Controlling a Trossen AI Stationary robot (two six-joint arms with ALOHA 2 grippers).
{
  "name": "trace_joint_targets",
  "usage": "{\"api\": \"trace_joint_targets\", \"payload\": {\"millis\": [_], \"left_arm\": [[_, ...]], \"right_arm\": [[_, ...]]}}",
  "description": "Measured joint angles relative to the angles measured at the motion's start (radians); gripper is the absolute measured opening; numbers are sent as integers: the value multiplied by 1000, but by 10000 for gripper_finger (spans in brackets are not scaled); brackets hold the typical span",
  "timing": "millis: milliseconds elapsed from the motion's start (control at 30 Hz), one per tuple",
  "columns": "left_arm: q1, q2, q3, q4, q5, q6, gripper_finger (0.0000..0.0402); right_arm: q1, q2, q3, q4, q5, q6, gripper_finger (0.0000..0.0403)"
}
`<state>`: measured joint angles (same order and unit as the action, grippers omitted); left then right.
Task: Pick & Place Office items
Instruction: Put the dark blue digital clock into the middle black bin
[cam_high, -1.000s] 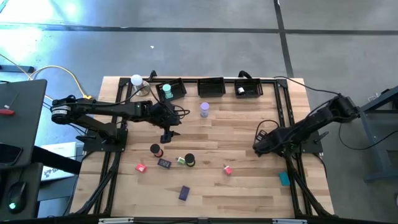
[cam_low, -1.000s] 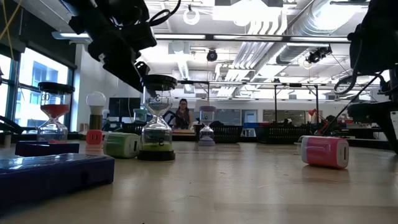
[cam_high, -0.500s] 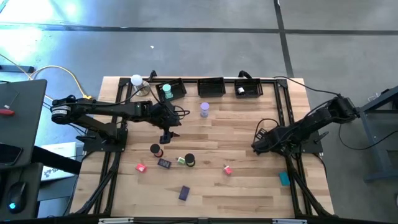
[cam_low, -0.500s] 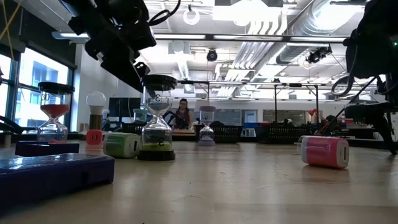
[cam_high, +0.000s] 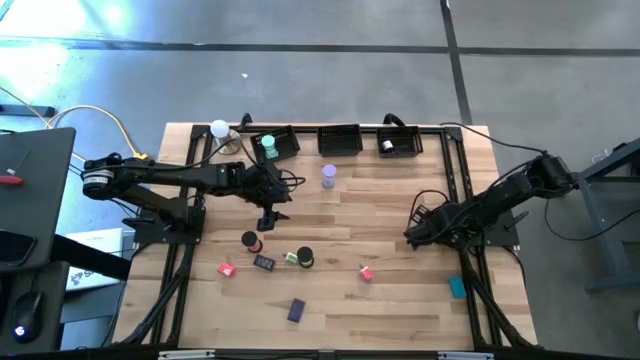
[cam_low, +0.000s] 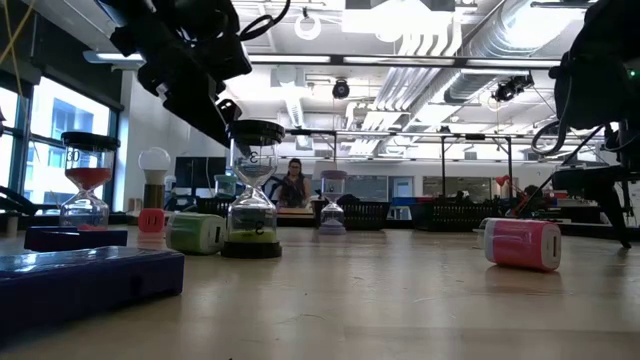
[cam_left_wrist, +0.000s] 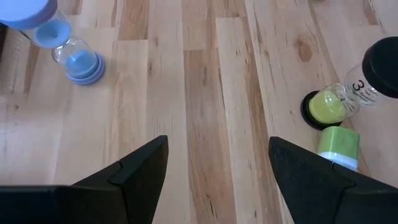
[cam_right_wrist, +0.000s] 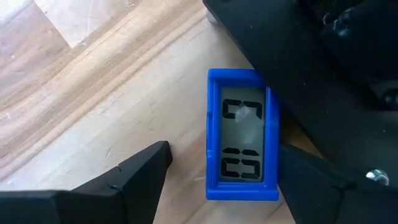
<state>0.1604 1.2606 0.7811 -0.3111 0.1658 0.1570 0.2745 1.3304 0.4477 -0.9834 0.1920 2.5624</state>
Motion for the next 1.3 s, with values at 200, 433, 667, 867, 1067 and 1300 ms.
{"api": "trace_joint_targets", "payload": {"millis": [200,433,667,867,1067,1300], "left_arm": [[0,0,0,-3,0,0,271],[0,0,0,-3,-1,0,271],[0,0,-1,-3,-3,0,271],[0,0,-1,-3,-3,-1,271],[0,0,-1,-3,-3,-23,271],[0,0,-1,10,0,-81,271]], "right_arm": [[0,0,-3,12,10,-20,226],[0,2,-7,13,19,-28,142],[0,1,-7,13,5,-62,140],[-1,1,-7,20,-20,-81,146],[37,-9,57,-2,-83,-212,140],[40,-12,175,35,-57,-368,140]]}}
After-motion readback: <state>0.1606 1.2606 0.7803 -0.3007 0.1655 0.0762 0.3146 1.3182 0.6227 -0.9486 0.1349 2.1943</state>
